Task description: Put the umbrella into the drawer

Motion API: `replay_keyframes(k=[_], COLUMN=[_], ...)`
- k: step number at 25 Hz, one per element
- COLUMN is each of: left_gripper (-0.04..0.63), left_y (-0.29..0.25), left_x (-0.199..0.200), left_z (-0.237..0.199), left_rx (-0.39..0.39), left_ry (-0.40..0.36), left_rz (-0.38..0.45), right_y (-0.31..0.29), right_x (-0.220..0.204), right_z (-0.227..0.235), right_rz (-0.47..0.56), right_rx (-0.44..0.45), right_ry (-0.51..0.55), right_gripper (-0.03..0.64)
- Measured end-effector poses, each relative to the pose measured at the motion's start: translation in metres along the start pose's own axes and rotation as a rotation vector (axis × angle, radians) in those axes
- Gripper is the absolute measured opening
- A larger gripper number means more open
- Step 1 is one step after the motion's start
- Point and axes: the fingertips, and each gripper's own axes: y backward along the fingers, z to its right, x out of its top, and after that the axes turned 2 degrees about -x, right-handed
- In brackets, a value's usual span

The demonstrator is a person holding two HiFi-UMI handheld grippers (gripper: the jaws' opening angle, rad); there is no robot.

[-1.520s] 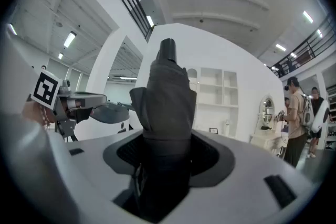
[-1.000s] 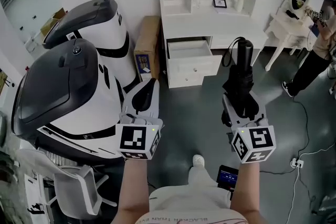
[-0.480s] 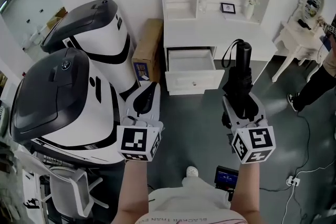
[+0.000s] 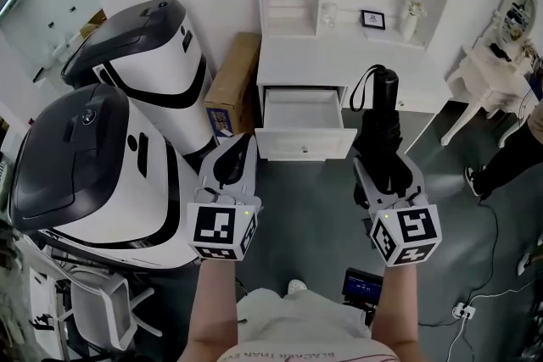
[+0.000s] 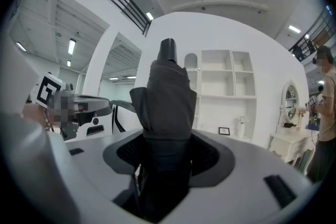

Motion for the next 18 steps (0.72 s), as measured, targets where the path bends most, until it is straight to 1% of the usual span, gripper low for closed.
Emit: replay_keyframes(k=[8, 13, 18], left_gripper=[0.009, 0.009, 0.009], left_y=[-0.019, -0.037, -0.068], left_x=[-0.012, -0.021, -0.032], left_z=[-0.001, -0.018, -0.047], left_rx=[0.003, 0.0, -0.007], left_ry=[0.014, 0.024, 0.039], left_rz=[-0.01, -0.01, -0.009], right_y=[-0.012, -0.032, -0.067], right_x=[-0.01, -0.009, -0.009], right_z=[0.014, 0.021, 0.025], right_rz=[-0.01, -0.007, -0.013], right_rx=[-0.005, -0.026, -0.044], right_ry=[-0.017, -0.035, -0.039], right_gripper=[0.247, 0.247, 0.247])
